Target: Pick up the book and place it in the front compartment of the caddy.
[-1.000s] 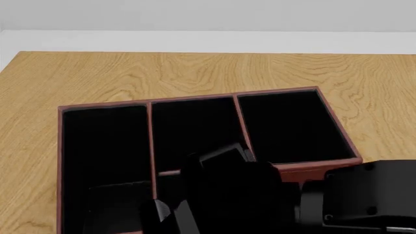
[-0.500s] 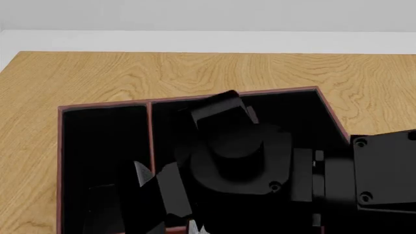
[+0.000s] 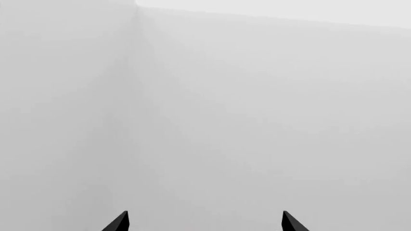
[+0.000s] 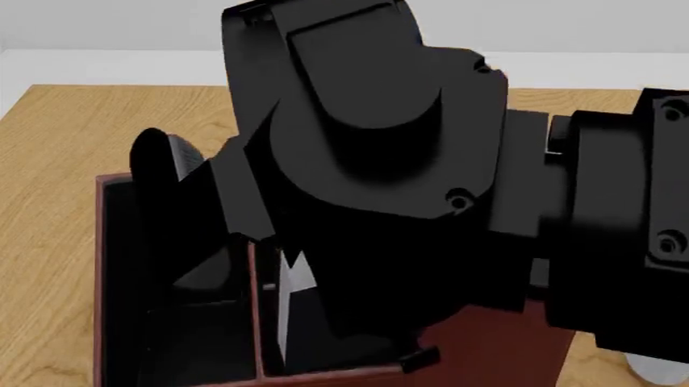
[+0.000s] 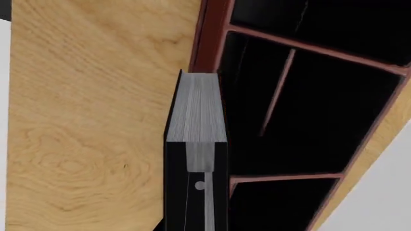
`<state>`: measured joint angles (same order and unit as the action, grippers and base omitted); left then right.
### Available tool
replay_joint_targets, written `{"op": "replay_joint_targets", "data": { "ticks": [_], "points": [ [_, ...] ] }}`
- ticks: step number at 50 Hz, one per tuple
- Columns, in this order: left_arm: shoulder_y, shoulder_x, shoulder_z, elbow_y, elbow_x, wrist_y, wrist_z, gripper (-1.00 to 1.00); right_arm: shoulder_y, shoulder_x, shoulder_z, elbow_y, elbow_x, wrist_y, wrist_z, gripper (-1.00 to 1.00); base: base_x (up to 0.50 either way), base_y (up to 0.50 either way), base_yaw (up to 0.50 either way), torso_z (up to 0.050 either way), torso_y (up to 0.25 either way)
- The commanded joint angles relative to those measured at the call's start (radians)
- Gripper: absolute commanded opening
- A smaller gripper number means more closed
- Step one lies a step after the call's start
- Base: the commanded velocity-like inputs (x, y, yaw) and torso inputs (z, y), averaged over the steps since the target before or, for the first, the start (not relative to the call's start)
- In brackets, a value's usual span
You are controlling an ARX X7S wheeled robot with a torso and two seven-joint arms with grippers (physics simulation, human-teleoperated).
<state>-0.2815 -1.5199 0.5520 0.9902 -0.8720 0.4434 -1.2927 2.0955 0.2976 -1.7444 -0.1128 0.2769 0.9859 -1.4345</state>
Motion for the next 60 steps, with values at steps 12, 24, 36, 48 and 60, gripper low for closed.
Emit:
{"op": "replay_joint_targets", "data": {
  "ticks": [12, 24, 36, 48, 60],
  "points": [
    [0.007, -0.002, -0.004, 0.004, 0.004, 0.009, 0.003, 1.0, 0.103, -0.129, -0.011, 0.376, -0.074, -0.25, -0.047, -1.0, 0.0, 0.0, 0.0, 0.0, 0.001],
    [0.018, -0.012, -0.002, 0.002, 0.014, 0.027, -0.005, 1.0, 0.062, -0.181, -0.011, 0.516, -0.082, -0.351, -0.025, -1.0, 0.0, 0.0, 0.0, 0.0, 0.001],
    [0.025, -0.006, -0.001, -0.01, 0.01, 0.03, 0.006, 1.0, 0.001, -0.246, -0.023, 0.723, -0.122, -0.499, 0.022, -1.0, 0.0, 0.0, 0.0, 0.0, 0.001],
    [0.037, -0.013, 0.001, -0.026, 0.015, 0.055, 0.001, 1.0, -0.104, -0.297, 0.054, 0.878, -0.234, -0.607, 0.066, -1.0, 0.0, 0.0, 0.0, 0.0, 0.001],
    [0.058, -0.045, 0.012, -0.033, 0.037, 0.106, -0.022, 1.0, -0.229, -0.297, 0.154, 0.928, -0.377, -0.64, 0.088, -1.0, 0.0, 0.0, 0.0, 0.0, 0.002]
  ]
}}
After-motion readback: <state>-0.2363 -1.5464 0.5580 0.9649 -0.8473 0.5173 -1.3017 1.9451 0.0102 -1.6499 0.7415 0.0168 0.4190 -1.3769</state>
